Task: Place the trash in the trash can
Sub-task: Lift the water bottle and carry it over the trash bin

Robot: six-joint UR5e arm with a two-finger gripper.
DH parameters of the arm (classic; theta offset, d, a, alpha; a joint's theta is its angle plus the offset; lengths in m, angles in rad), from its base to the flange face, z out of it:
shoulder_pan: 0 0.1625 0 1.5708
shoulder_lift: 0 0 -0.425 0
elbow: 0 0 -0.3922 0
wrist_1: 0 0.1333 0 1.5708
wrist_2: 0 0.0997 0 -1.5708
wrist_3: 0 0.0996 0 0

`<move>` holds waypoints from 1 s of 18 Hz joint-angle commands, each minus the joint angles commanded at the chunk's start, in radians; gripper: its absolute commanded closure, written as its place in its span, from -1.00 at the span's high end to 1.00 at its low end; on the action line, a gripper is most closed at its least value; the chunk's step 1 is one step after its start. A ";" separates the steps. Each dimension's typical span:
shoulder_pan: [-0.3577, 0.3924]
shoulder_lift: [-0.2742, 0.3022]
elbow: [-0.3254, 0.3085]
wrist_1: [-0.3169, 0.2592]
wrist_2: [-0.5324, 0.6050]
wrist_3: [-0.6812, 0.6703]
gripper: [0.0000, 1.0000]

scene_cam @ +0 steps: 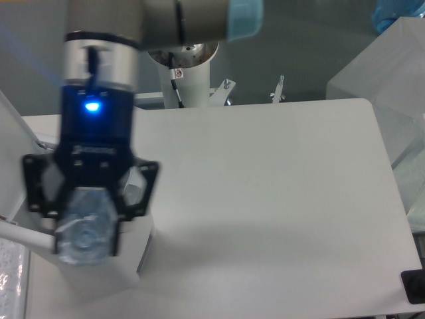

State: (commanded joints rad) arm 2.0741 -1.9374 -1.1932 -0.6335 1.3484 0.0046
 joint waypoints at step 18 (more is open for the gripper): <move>-0.019 0.103 -0.157 -0.002 0.000 0.035 0.22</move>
State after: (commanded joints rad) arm 2.0555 -1.8346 -1.3499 -0.6351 1.3484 0.0398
